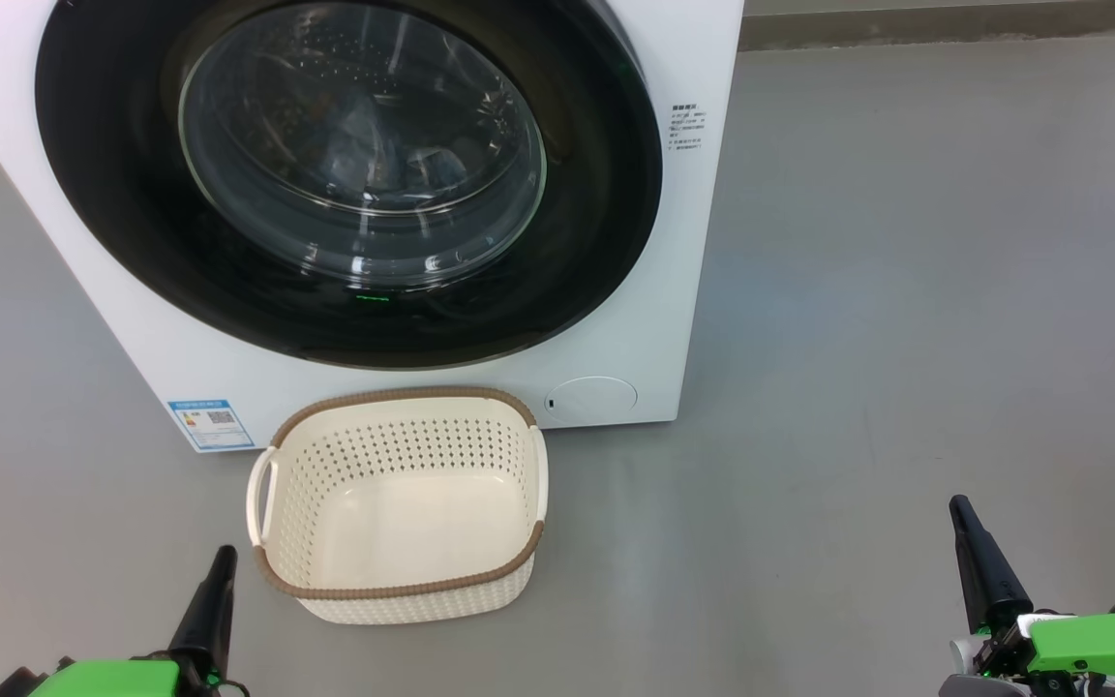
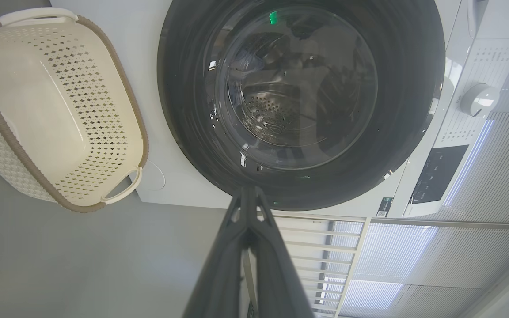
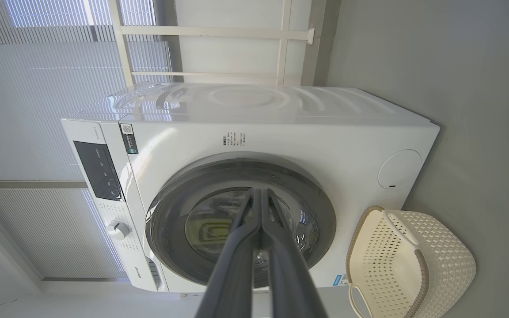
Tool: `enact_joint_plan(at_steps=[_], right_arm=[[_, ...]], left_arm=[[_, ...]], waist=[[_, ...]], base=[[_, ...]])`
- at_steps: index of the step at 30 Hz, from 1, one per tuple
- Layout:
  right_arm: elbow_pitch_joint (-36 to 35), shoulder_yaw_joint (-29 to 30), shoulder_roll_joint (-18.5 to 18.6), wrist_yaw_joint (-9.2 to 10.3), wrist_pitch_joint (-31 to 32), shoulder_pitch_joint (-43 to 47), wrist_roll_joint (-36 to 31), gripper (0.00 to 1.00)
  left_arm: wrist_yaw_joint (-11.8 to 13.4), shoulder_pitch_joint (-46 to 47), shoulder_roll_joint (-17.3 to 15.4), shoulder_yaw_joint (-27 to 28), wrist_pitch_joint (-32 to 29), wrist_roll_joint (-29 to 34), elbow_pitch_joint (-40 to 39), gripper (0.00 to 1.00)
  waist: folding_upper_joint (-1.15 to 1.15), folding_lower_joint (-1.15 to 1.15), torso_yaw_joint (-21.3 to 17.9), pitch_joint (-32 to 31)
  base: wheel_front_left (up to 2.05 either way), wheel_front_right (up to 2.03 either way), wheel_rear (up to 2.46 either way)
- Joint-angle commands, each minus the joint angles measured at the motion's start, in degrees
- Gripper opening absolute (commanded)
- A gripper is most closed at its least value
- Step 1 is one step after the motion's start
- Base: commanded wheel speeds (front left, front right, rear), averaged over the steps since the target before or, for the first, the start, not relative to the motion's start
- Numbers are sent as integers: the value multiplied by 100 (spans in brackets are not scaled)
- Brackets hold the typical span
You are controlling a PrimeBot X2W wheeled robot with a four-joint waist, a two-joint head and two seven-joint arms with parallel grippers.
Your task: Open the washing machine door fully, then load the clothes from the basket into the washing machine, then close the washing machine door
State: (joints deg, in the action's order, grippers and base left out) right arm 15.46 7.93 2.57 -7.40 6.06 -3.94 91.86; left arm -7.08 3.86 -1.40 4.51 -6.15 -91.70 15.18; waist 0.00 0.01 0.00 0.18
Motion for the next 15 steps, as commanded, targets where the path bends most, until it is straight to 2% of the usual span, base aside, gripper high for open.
enact_joint_plan(at_steps=[1,15], right_arm=[[-144,-139,31,-9,44,-225,29,0],[-144,-140,31,-9,43,-225,30,0]], left_arm=[[-41,233,-148,200,-33,-48,-112,0],[-41,233,-148,200,-33,-48,-112,0]], waist=[[0,0,0,0],[0,0,0,0]], base=[[0,0,0],[0,0,0]])
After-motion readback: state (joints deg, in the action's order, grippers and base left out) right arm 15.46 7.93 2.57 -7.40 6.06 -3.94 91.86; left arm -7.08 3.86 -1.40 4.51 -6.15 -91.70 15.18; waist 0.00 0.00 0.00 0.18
